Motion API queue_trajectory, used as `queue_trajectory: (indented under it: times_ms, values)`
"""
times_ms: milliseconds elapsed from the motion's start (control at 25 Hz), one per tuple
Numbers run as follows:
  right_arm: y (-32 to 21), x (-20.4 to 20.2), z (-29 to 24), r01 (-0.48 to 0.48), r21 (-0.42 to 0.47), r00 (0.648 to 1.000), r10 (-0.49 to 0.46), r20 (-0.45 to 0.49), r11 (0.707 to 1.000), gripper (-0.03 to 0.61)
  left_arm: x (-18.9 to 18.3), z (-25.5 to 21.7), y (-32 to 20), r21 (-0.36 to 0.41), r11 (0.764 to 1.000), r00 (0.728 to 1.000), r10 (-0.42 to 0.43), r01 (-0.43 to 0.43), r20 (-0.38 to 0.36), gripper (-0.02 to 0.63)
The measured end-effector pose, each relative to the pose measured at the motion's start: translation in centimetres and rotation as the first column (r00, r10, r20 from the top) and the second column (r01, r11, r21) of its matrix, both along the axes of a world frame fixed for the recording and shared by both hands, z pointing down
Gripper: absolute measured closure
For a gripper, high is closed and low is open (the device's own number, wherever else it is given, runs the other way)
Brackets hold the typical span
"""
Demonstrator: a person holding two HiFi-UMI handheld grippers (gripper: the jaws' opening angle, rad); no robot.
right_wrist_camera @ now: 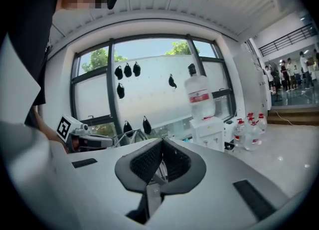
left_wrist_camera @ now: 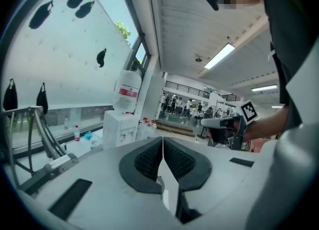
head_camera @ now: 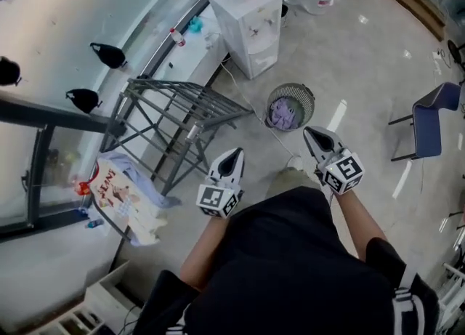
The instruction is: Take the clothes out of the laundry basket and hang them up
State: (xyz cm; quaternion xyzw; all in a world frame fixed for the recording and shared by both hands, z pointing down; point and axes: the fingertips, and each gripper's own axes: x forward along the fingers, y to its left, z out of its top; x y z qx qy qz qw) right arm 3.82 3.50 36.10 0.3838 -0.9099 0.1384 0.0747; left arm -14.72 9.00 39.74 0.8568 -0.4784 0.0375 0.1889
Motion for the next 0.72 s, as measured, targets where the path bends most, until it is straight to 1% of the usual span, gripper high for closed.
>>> queue_trajectory:
  times_ms: [160, 240, 320, 560, 720]
  values:
    - [-4.4, 8.1, 0.8, -0.074, -0.009, 0.997, 0.074, 0.010, 0.997, 0.578, 6.8, 1.4, -5.3, -0.044, 0.998, 0.998, 0.054, -0.052, 0.044, 0.606]
    - [-5.5, 11.2, 1.5, -0.102, -0.028, 0.995, 0.102, 0.014, 0.994, 0.578, 9.8, 2.2, -7.1, -0.063, 0.995, 0.995, 0.086, -0.082, 0.058, 0.604]
    - [-6.3, 13.7, 2.5, -0.126, -0.055, 0.992, 0.127, 0.015, 0.991, 0.578, 12.3, 2.8, -8.8, -0.082, 0.992, 0.993, 0.102, -0.098, 0.058, 0.604]
    - [-8.1, 18.8, 5.6, -0.182, -0.126, 0.982, 0.186, 0.019, 0.975, 0.578, 17.4, 6.8, -12.6, -0.167, 0.976, 0.984, 0.159, -0.143, 0.084, 0.604]
    - [-9.1, 20.2, 6.3, -0.188, -0.128, 0.979, 0.196, 0.060, 0.974, 0.578, 19.5, 10.3, -15.4, -0.229, 0.962, 0.982, 0.173, -0.151, 0.081, 0.604]
